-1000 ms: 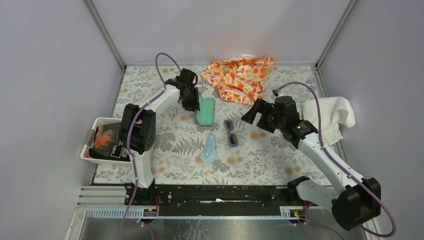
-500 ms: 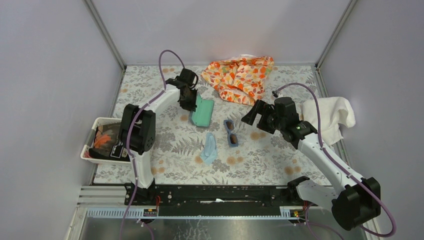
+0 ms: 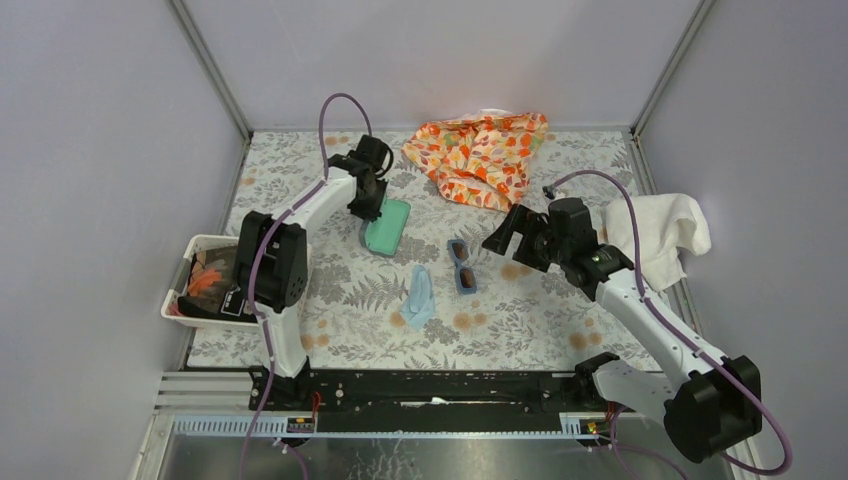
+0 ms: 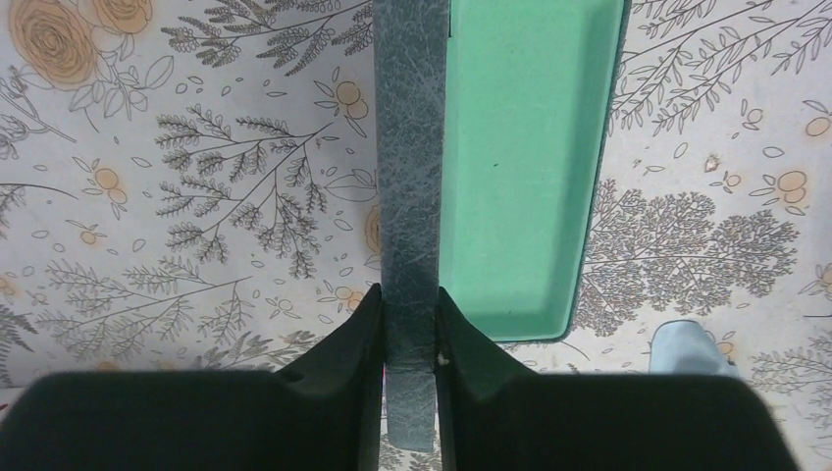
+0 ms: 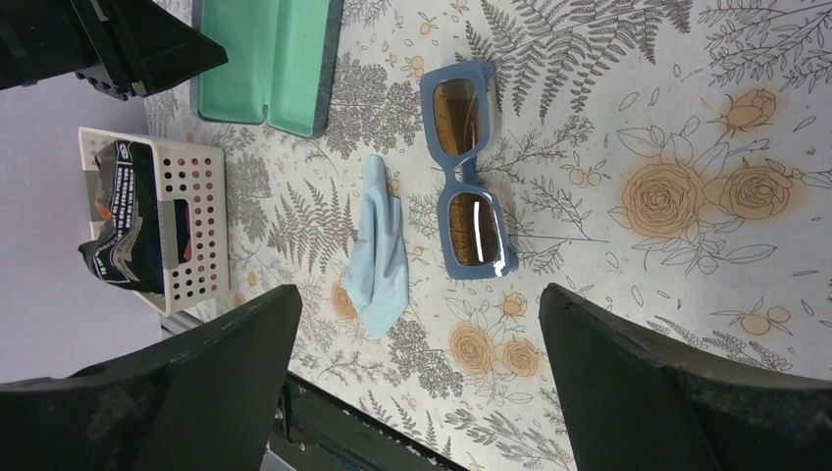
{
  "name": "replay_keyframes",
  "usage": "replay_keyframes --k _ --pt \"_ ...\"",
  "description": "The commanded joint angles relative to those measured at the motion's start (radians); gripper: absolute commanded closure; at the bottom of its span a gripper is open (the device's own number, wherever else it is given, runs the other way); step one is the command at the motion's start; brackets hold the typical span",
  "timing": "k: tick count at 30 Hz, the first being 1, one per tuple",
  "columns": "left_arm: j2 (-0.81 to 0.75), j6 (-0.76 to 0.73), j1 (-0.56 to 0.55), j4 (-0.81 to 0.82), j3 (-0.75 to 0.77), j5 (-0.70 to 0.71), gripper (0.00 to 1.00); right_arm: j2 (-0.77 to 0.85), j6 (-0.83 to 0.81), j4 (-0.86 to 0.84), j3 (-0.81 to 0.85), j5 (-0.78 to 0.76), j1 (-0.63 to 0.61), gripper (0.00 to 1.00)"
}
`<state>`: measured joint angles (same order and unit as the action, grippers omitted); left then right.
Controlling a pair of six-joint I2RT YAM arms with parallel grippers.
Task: Organize the sunglasses
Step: Place the sunglasses case at the center of the board.
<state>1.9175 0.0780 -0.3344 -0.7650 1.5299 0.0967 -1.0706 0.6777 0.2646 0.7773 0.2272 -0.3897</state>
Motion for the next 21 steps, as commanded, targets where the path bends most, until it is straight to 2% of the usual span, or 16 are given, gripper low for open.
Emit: replay_keyframes --k 1,8,12,16,21 --pt "0.024 -0.024 -0.006 -0.012 0.048 0.035 0.72 0.033 -0.017 0.000 -0.006 0.006 0.004 0.00" --pt "-0.018 0.008 -0.019 -0.045 0.076 0.044 0.42 0.050 -0.052 0.021 0.001 -0.022 0.003 0.00" --pt "-0.068 0.050 -0.023 -0.095 0.122 0.087 0.40 0.020 -0.095 0.060 0.032 -0.121 -0.060 0.00" --pt "-0.171 0.115 -0.025 -0.102 0.115 0.062 0.38 -0.078 -0.127 0.087 0.106 -0.313 -0.246 0.00" --pt "-0.355 0.250 -0.028 -0.040 -0.043 -0.041 0.35 -0.272 -0.126 0.002 0.194 -0.207 -0.333 0.01"
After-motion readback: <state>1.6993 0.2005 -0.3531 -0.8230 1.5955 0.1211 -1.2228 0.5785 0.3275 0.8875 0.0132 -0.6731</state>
